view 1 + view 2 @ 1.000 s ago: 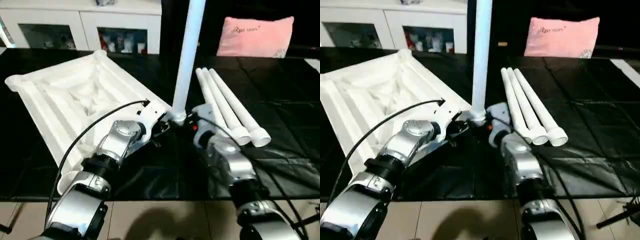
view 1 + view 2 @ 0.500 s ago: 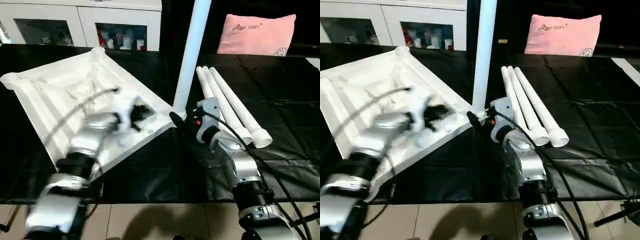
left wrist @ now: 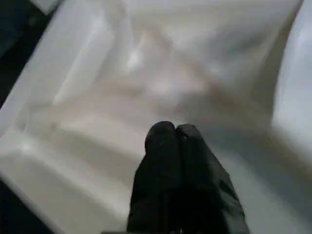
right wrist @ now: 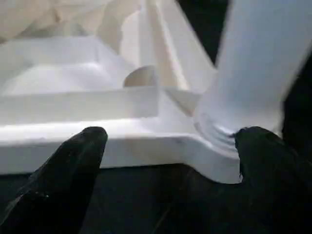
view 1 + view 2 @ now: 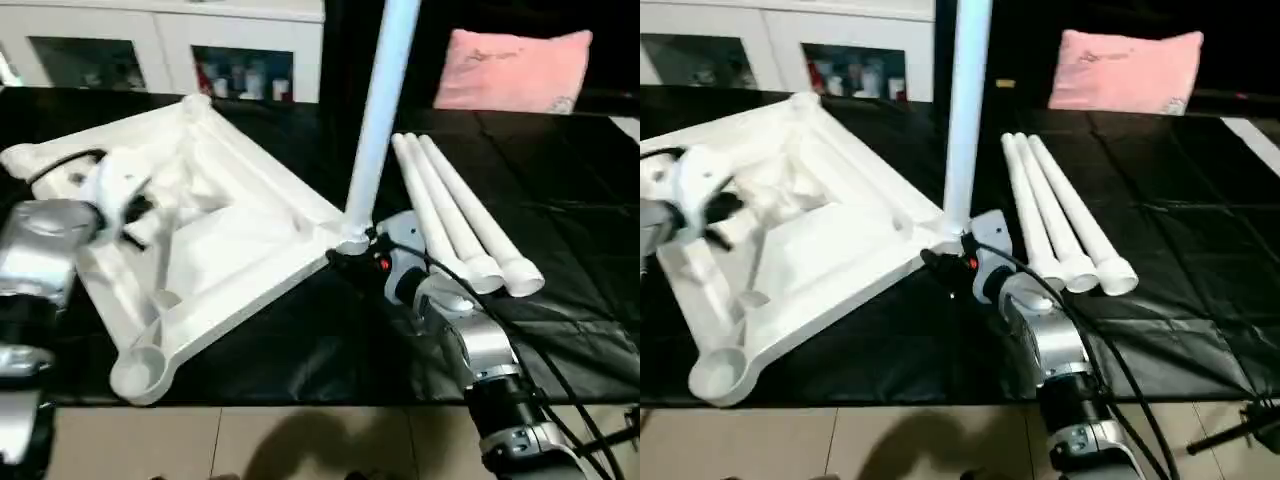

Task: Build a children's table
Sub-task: Rotate table base

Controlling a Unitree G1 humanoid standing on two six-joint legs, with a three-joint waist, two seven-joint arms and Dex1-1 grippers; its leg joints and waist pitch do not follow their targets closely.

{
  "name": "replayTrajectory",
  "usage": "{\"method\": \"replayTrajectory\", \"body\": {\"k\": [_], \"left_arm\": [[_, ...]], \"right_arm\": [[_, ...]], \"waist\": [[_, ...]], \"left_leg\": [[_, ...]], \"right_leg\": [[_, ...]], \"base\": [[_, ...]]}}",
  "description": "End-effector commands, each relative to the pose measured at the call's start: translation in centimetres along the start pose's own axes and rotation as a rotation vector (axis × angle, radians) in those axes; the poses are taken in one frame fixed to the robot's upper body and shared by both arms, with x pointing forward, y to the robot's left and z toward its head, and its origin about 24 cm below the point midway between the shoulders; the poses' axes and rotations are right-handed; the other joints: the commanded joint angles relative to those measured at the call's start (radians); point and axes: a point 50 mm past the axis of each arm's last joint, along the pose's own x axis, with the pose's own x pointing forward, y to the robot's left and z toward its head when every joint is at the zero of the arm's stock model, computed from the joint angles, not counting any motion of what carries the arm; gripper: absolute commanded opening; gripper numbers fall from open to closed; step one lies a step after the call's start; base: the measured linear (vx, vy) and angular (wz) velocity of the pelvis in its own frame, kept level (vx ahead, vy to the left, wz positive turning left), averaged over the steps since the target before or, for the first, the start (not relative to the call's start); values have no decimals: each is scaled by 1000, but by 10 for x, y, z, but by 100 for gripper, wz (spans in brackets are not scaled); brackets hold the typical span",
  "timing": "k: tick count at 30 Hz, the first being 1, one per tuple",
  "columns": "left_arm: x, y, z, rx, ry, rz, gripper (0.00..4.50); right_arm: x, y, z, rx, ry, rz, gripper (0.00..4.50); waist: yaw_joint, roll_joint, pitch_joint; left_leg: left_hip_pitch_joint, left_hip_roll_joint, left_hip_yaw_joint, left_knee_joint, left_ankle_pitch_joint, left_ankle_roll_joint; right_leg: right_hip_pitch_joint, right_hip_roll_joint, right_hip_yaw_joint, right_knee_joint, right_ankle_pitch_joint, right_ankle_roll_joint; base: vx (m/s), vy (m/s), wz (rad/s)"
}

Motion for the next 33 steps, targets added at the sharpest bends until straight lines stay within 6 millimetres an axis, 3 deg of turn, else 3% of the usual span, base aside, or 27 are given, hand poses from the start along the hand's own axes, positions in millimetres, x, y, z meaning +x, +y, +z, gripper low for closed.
{"method": "replayTrajectory", "body": {"k": [1,5,7,11,12,19,23,24,27,28,32,33], "left_arm": [[-9,10,-9,94,93,46,1],[-20,19,-20,136,183,55,1],[-22,19,-22,139,195,51,1],[-25,19,-26,151,225,36,1],[-24,11,-29,133,229,-28,1],[-22,-16,-34,164,224,-237,1],[-25,-30,-33,167,230,-354,1],[-27,-35,-33,174,225,-400,1],[-41,-65,-26,251,157,-688,1],[-44,-75,-23,242,125,-748,1],[-47,-95,-13,233,58,-860,1],[-48,-103,-10,230,36,-900,1]], "right_arm": [[0,5,-8,-17,55,32,450],[0,7,-11,-14,81,36,450],[0,7,-11,-14,86,37,450],[1,8,-13,-19,98,35,450],[2,8,-14,-20,106,35,450],[11,8,-17,-17,125,6,450],[20,7,-15,-15,124,-19,450],[22,8,-14,-16,122,-20,450],[29,9,-10,-17,114,-28,450],[31,9,-9,-18,111,-36,450],[34,7,-7,-18,108,-46,450],[35,8,-7,-21,108,-46,450]], "waist": [[4,27,-63],[2,19,-62],[4,24,-62],[9,21,-63],[11,17,-64],[18,23,-65],[15,23,-66],[15,18,-65],[14,19,-66],[13,16,-62],[12,17,-60],[12,10,-61]], "left_leg": [[-4,0,12,-65,-94,-4],[-7,-2,11,-65,-92,-6],[-5,-1,12,-65,-88,-9],[-5,-2,12,-65,-80,-9],[-6,-2,12,-65,-76,-10],[-3,-2,12,-65,-84,-18],[-5,-4,14,-64,-79,-22],[-6,-5,15,-64,-75,-20],[-8,0,10,-67,-77,-22],[-3,-1,16,-67,-91,-22],[-5,-4,17,-67,-111,-26],[-5,-2,16,-68,-110,-28]], "right_leg": [[70,-65,50,-51,-64,-203],[70,-66,53,-52,-82,-197],[67,-66,53,-51,-74,-204],[67,-66,52,-48,-58,-208],[70,-68,53,-47,-50,-209],[66,-69,53,-45,-50,-222],[68,-67,53,-42,-37,-228],[69,-66,53,-42,-32,-225],[70,-74,54,-38,-42,-233],[64,-68,54,-43,-58,-231],[66,-66,54,-45,-98,-216],[67,-67,55,-43,-109,-210]], "base": [[0,0,0],[0,0,0],[0,0,0],[0,0,0],[0,0,0],[0,0,0],[0,0,0],[0,0,0],[0,0,0],[0,0,0],[0,0,0],[0,0,0]]}}
